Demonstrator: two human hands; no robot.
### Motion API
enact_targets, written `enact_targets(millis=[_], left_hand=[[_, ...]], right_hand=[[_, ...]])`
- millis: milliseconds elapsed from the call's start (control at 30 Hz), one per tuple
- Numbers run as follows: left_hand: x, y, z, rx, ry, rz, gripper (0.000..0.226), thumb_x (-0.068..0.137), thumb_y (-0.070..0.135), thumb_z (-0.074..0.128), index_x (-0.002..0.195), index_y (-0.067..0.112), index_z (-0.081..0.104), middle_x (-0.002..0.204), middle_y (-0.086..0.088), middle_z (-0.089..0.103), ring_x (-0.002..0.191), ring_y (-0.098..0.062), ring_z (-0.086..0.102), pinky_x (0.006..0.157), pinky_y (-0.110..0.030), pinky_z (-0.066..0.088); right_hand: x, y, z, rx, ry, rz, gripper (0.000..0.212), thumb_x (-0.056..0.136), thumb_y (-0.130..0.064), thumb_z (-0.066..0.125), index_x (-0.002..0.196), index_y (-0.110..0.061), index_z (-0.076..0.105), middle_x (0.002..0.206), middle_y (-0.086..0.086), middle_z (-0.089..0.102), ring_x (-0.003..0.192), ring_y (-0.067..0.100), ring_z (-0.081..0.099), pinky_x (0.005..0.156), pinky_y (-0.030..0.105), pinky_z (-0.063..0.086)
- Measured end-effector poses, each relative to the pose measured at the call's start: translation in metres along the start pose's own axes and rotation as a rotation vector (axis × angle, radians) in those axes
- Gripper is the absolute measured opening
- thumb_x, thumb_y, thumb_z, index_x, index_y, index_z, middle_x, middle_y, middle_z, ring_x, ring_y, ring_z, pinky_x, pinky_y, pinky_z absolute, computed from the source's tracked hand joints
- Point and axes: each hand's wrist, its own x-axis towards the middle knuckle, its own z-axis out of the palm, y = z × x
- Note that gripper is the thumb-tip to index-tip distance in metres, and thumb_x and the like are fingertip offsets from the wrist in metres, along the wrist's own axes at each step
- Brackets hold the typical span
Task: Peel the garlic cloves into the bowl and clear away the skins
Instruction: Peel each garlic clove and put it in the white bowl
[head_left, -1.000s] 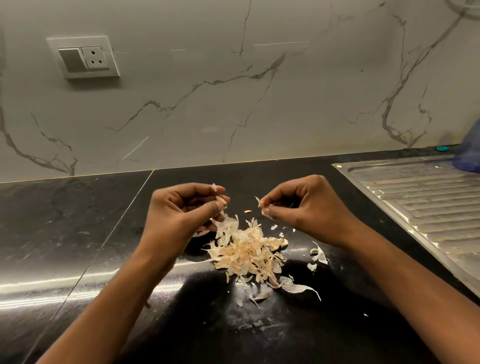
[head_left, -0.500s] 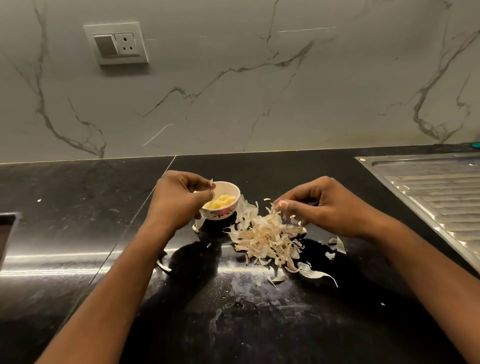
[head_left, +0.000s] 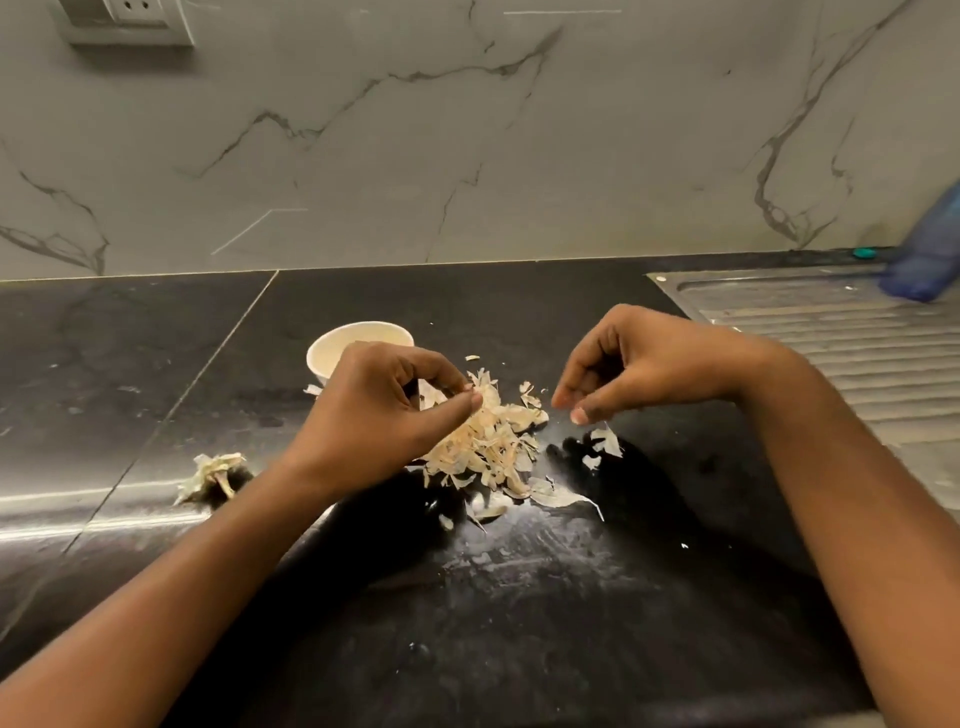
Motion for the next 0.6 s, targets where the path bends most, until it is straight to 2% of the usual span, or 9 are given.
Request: enact_targets(millis=[33, 100, 167, 267, 433, 500, 600], left_hand=[[-0.0003, -0.0005, 0.0005, 0.0, -0.012, -0.004, 0.005, 0.089, 0.022, 0.084, 0.087, 0.019, 0.081, 0.047, 0.016, 0.052, 0.039, -0.007, 0.035, 0.064, -0.05, 0.058], [-0.0001, -0.0001, -0.0004, -0.017, -0.024, 0.001, 0.002, 0.089, 0.017, 0.084, 0.09, 0.018, 0.082, 0.047, 0.017, 0.051, 0.04, -0.007, 0.035, 0.051, -0.031, 0.045], [-0.0001, 0.0012, -0.0009, -0.033, -0.029, 0.002, 0.002, 0.089, 0.017, 0.083, 0.091, 0.017, 0.082, 0.046, 0.014, 0.05, 0.039, -0.008, 0.035, 0.049, -0.02, 0.031], [-0.0017, 0.0015, 0.0008, -0.037, -0.047, 0.017, 0.002, 0.091, 0.018, 0.081, 0.093, 0.018, 0.081, 0.045, 0.013, 0.05, 0.038, -0.008, 0.033, 0.047, -0.021, 0.028], [-0.0014, 0.0017, 0.0022, -0.01, -0.059, 0.043, 0.01, 0.093, 0.014, 0.079, 0.103, 0.014, 0.082, 0.059, 0.033, 0.06, 0.04, -0.009, 0.036, 0.048, -0.015, 0.03], [-0.0011, 0.0016, 0.002, -0.002, -0.067, 0.047, 0.012, 0.093, 0.015, 0.079, 0.105, 0.014, 0.082, 0.061, 0.035, 0.061, 0.04, -0.009, 0.037, 0.048, -0.015, 0.03], [-0.0018, 0.0019, 0.0017, 0.015, -0.068, 0.042, 0.011, 0.093, 0.016, 0.079, 0.104, 0.015, 0.083, 0.061, 0.033, 0.061, 0.041, -0.01, 0.038, 0.05, -0.013, 0.03]], right_hand=[[-0.0016, 0.0021, -0.0019, -0.029, -0.033, 0.029, 0.018, 0.085, -0.018, 0.09, 0.101, -0.025, 0.084, 0.088, 0.003, 0.081, 0.085, 0.026, 0.077, 0.083, 0.059, 0.062], [-0.0028, 0.0037, -0.0024, -0.062, -0.083, 0.08, 0.019, 0.082, -0.021, 0.092, 0.099, -0.026, 0.085, 0.088, 0.0, 0.081, 0.086, 0.023, 0.077, 0.091, 0.059, 0.06], [-0.0021, 0.0039, -0.0006, -0.085, -0.126, 0.106, 0.019, 0.082, -0.022, 0.092, 0.098, -0.025, 0.085, 0.087, -0.001, 0.081, 0.087, 0.024, 0.077, 0.092, 0.058, 0.06], [-0.0009, 0.0061, -0.0006, -0.105, -0.135, 0.125, 0.016, 0.083, -0.019, 0.091, 0.097, -0.024, 0.085, 0.085, 0.001, 0.081, 0.085, 0.024, 0.078, 0.092, 0.057, 0.06], [-0.001, 0.0045, 0.0015, -0.089, -0.072, 0.072, 0.014, 0.087, -0.016, 0.087, 0.098, -0.025, 0.084, 0.085, 0.003, 0.08, 0.084, 0.023, 0.077, 0.089, 0.053, 0.061], [-0.0011, 0.003, 0.0008, -0.071, -0.003, 0.031, 0.015, 0.087, -0.019, 0.088, 0.099, -0.026, 0.084, 0.085, 0.002, 0.078, 0.083, 0.023, 0.075, 0.085, 0.048, 0.062], [-0.0036, 0.0044, -0.0038, -0.104, 0.003, 0.075, 0.015, 0.082, -0.027, 0.092, 0.094, -0.027, 0.084, 0.081, 0.0, 0.078, 0.079, 0.023, 0.075, 0.079, 0.053, 0.061]])
